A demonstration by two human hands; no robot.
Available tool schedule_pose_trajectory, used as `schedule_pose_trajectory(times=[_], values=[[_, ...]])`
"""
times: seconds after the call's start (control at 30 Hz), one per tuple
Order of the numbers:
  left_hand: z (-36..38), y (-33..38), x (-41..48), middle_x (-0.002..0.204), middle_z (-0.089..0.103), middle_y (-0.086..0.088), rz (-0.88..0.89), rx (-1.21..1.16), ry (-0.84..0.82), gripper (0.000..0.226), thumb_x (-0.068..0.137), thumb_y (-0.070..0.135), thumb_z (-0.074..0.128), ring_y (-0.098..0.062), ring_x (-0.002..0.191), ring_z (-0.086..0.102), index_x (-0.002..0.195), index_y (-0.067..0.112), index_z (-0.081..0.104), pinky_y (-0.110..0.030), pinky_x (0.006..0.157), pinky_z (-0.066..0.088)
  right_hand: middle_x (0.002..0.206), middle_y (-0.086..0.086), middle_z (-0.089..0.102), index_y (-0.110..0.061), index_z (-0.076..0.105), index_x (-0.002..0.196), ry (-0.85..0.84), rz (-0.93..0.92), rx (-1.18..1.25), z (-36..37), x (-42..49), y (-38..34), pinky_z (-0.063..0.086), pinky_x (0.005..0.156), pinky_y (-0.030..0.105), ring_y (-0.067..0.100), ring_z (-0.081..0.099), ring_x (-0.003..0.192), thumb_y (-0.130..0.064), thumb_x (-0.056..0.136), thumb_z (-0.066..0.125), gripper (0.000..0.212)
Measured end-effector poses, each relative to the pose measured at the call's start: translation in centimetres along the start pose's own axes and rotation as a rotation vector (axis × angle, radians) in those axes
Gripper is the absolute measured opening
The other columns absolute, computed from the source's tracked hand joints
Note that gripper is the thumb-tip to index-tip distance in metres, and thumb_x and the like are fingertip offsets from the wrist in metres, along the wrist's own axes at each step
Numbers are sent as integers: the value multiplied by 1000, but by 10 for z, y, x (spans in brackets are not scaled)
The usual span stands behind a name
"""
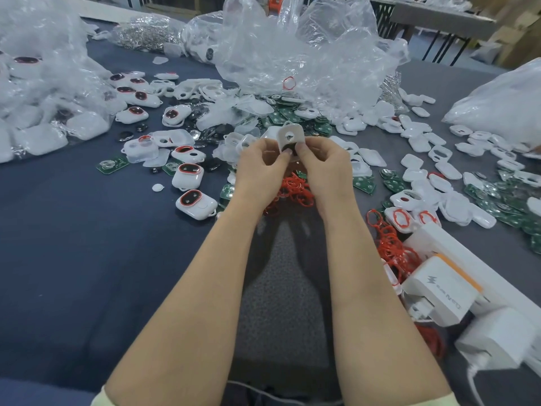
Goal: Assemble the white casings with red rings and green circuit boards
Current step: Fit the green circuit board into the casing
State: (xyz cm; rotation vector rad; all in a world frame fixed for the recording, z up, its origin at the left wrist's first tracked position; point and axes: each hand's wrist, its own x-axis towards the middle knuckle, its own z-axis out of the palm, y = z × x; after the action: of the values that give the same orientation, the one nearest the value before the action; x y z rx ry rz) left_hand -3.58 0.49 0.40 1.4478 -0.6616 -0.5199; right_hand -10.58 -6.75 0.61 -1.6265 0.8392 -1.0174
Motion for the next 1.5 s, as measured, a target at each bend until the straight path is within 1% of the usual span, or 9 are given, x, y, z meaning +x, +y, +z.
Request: schedule_pose_trajectory(times=[0.2,0.3,0.53,0.67,0.8,0.9,1.1,1.37,1.5], values=[[-1,-4,4,78,61,4,109,261,136,7,89,13,61,-18,81,64,89,16,55,-23,71,45,91,0,67,-10,66,98,-12,-105,-253,7,-6,-4,50,88,38,20,65,92,-11,89,61,11],[1,-3,1,80,65,-1,123,232,140,14,87,12,62,-18,75,64,95,19,53,-28,72,49,90,1,67,-13,65,101,-19,-79,-254,6,-7,-5,49,88,36,21,64,92,-9,91,57,14],[3,-3,-4,101,65,1,347,454,93,40,87,8,56,-21,92,60,126,17,54,-18,73,37,107,10,59,-12,70,107,-41,-259,-378,4,-10,-8,35,78,2,12,52,92,1,91,47,31],[1,-1,-2,79,55,14,278,361,132,27,88,7,57,-10,75,53,114,15,60,-9,66,37,97,3,63,-9,59,111,25,-212,-224,8,-10,-9,47,80,21,13,61,85,-7,90,57,20],[-1,-1,0,78,52,19,181,200,203,16,89,9,61,8,71,52,95,22,54,-6,66,41,93,-4,62,-10,61,104,37,-147,-188,7,-9,-8,45,74,9,-5,57,76,-11,88,64,17],[0,0,-2,76,51,19,220,186,231,16,88,7,61,16,68,51,91,20,52,-1,64,37,90,-1,65,-9,63,99,38,-142,-219,12,-12,-7,50,82,25,9,62,83,-12,88,64,12],[5,0,-4,77,58,9,206,230,205,16,87,8,59,-13,74,58,89,21,49,-21,70,43,84,-1,62,-4,63,94,55,-99,-214,12,-13,-7,48,87,37,18,60,85,-11,89,63,8],[3,-2,-5,78,59,3,321,333,329,4,92,11,54,-22,74,59,94,8,55,-31,69,43,84,2,64,-5,63,91,171,-182,-185,19,-20,-11,48,80,30,16,60,78,-8,85,64,7],[0,-3,-6,72,57,7,339,353,368,6,92,12,53,-21,70,57,95,9,57,-26,64,38,83,2,71,-7,73,91,6,-141,-88,23,-22,-13,52,80,30,10,64,79,-14,90,62,14]])
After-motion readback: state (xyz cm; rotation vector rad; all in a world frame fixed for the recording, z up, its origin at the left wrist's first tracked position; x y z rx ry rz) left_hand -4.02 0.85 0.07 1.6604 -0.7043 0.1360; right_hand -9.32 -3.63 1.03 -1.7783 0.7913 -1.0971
